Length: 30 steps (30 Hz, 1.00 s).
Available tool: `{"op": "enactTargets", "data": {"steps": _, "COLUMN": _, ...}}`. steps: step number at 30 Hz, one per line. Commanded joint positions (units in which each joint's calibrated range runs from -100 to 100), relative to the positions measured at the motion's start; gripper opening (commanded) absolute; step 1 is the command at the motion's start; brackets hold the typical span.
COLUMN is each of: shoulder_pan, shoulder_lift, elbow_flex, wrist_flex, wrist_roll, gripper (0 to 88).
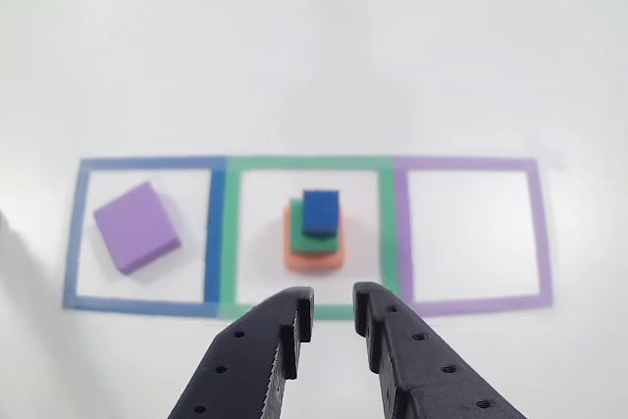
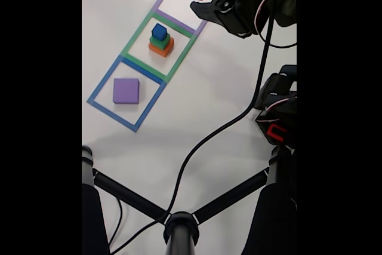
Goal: Tower of hanoi
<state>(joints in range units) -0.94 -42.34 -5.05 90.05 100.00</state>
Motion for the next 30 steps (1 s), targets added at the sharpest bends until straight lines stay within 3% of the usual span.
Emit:
{"op": "enactTargets", "data": {"steps": 1, "shoulder_pan": 2.96, "shoulder_lift": -2.53, "elbow_flex": 2.73, "wrist_flex": -1.06, "wrist_roll": 0.00, "gripper": 2.2}}
{"op": "enactTargets", "data": {"steps": 8, "shoulder_pan": 6.70, "shoulder_lift": -11.19, "elbow_flex": 26.90, "wrist_flex": -18.30, "wrist_roll": 0.00, "gripper": 20.7}}
{"op": "enactTargets", "data": {"steps": 20, "shoulder_pan": 7.00, "shoulder_lift": -18.16, "elbow_flex": 64.34, "wrist_flex": -54.15, "wrist_roll": 0.00, "gripper": 25.5}}
{"op": "enactTargets", "data": {"steps": 30, "shoulder_pan": 5.86, "shoulder_lift": -9.10, "elbow_flex": 83.69, "wrist_flex": -90.25, "wrist_roll": 0.00, "gripper": 29.7}}
